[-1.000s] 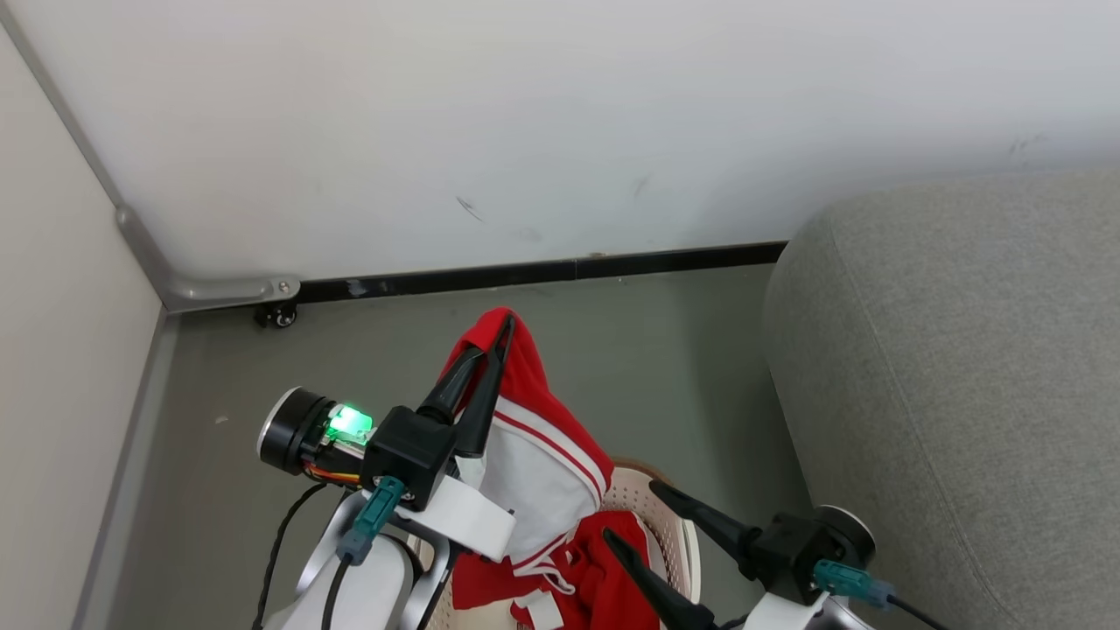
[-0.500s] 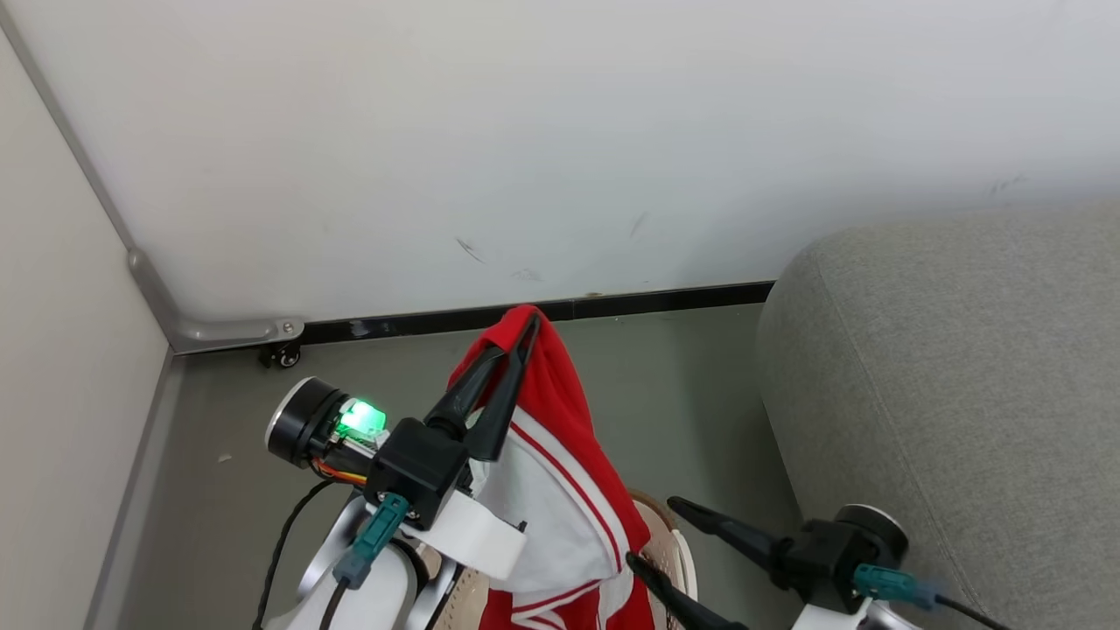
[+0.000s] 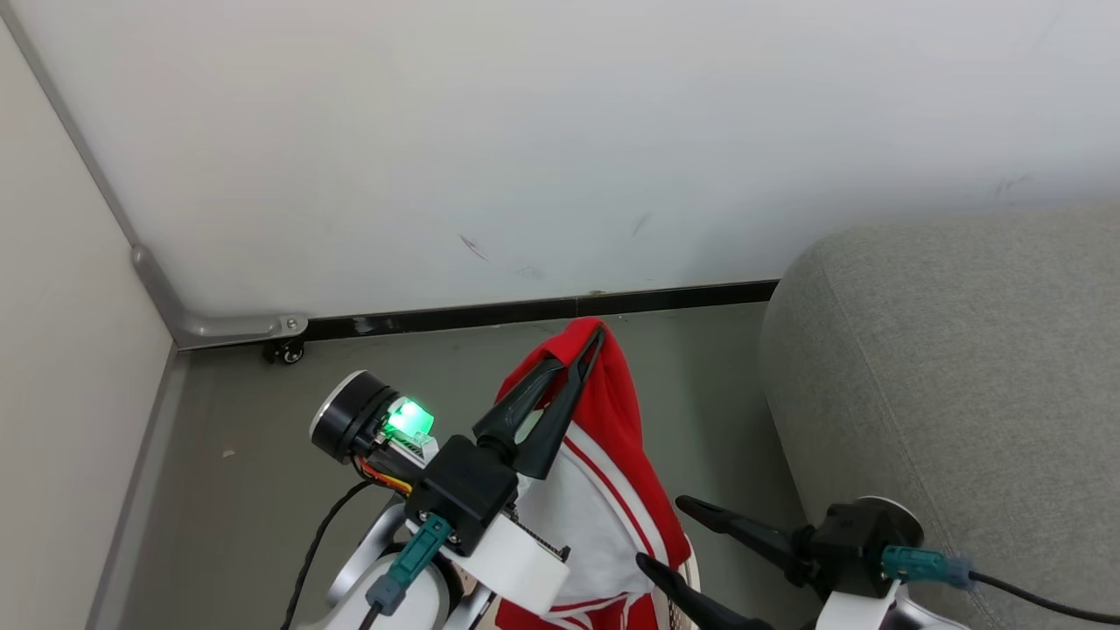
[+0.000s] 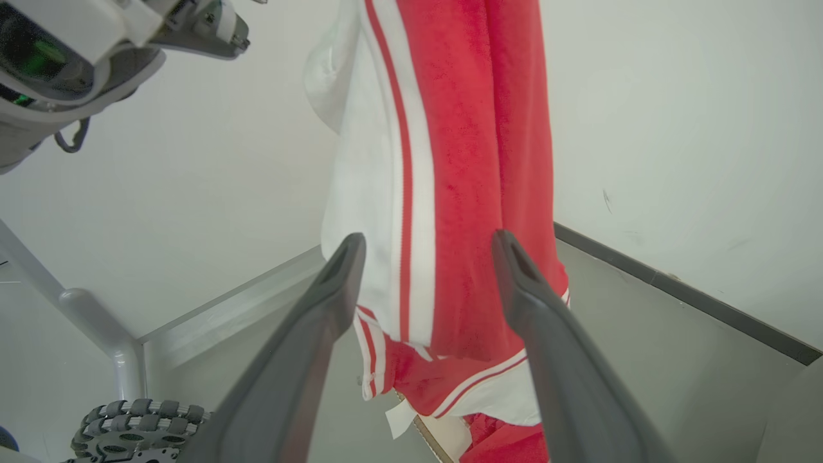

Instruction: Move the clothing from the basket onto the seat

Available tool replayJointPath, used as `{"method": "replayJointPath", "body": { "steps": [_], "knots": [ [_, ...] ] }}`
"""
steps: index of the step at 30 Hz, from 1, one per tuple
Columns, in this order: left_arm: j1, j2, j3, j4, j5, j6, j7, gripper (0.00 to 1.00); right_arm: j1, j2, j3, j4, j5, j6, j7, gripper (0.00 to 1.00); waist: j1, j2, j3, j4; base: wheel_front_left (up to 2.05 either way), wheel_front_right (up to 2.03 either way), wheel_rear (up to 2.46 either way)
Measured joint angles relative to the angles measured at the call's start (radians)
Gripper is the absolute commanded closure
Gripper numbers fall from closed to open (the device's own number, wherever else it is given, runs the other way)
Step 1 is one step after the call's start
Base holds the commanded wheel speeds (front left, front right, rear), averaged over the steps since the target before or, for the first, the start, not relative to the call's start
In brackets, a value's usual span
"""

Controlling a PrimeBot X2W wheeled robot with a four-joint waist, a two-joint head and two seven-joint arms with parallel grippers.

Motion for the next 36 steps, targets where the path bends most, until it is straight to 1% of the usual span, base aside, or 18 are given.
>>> {"method": "replayJointPath", "body": {
  "steps": [11, 14, 19, 25, 26, 27, 28, 29, 30, 31, 32, 33, 36],
  "knots": [
    [-0.001, -0.012, -0.058, -0.061, 0.019, -0.032, 0.035, 1.00, -0.054, -0.065, 0.004, -0.034, 0.054, 0.000, 0.029, 0.00, 0.0000, 0.0000, 0.009, 0.027, 0.00, 0.00, 0.00],
    [-0.002, -0.016, -0.074, -0.070, 0.019, -0.034, 0.045, 1.00, -0.061, -0.068, 0.023, -0.040, 0.077, 0.000, 0.032, 0.00, 0.0000, 0.0000, 0.012, 0.036, 0.00, 0.00, 0.00],
    [-0.008, -0.021, -0.091, -0.081, 0.019, -0.055, 0.061, 1.00, -0.083, -0.067, 0.073, -0.048, 0.108, 0.000, 0.045, 0.00, 0.0000, 0.0000, 0.018, 0.053, 0.00, 0.00, 0.00],
    [-0.013, -0.034, -0.106, -0.095, 0.018, -0.063, 0.072, 1.00, -0.130, -0.060, 0.113, -0.048, 0.111, 0.000, 0.050, 0.00, 0.0000, 0.0000, 0.027, 0.070, 0.00, 0.00, 0.00],
    [-0.013, -0.035, -0.108, -0.097, 0.018, -0.066, 0.072, 1.00, -0.137, -0.055, 0.114, -0.047, 0.111, 0.000, 0.050, 0.12, 0.0000, 0.0000, 0.028, 0.073, 0.00, 0.00, 0.00],
    [-0.013, -0.036, -0.109, -0.099, 0.016, -0.067, 0.073, 1.00, -0.143, -0.052, 0.117, -0.045, 0.109, 0.000, 0.049, 0.30, 0.0000, 0.0000, 0.030, 0.075, 0.00, 0.00, 0.00],
    [-0.013, -0.038, -0.109, -0.101, 0.009, -0.067, 0.076, 1.00, -0.154, -0.051, 0.126, -0.041, 0.100, 0.000, 0.046, 0.52, 0.0000, 0.0000, 0.031, 0.076, 0.00, 0.00, 0.00],
    [-0.013, -0.040, -0.109, -0.104, 0.004, -0.067, 0.080, 1.00, -0.163, -0.049, 0.128, -0.037, 0.089, 0.000, 0.040, 0.57, 0.0000, 0.0000, 0.033, 0.077, 0.00, 0.00, 0.00],
    [-0.013, -0.041, -0.109, -0.105, -0.006, -0.067, 0.080, 1.00, -0.174, -0.045, 0.130, -0.031, 0.081, 0.000, 0.034, 0.67, 0.0000, 0.0000, 0.035, 0.078, 0.00, 0.00, 0.00],
    [-0.013, -0.043, -0.109, -0.106, -0.015, -0.067, 0.081, 1.00, -0.183, -0.040, 0.132, -0.025, 0.074, 0.000, 0.027, 0.77, 0.0000, 0.0000, 0.037, 0.079, 0.00, 0.00, 0.00],
    [-0.013, -0.044, -0.109, -0.107, -0.017, -0.067, 0.083, 1.00, -0.194, -0.035, 0.137, -0.016, 0.065, 0.000, 0.019, 0.93, 0.0000, 0.0000, 0.039, 0.079, 0.00, 0.00, 0.00],
    [-0.013, -0.044, -0.108, -0.107, -0.018, -0.067, 0.084, 1.00, -0.203, -0.031, 0.141, -0.012, 0.051, 0.000, 0.016, 1.00, 0.0000, 0.0000, 0.040, 0.079, 0.00, 0.00, 0.00],
    [-0.013, -0.045, -0.097, -0.103, -0.035, -0.067, 0.092, 1.00, -0.217, -0.021, 0.161, -0.001, 0.025, 0.000, -0.001, 1.00, 0.0000, 0.0000, 0.044, 0.079, 0.00, 0.00, 0.00]
  ]
}}
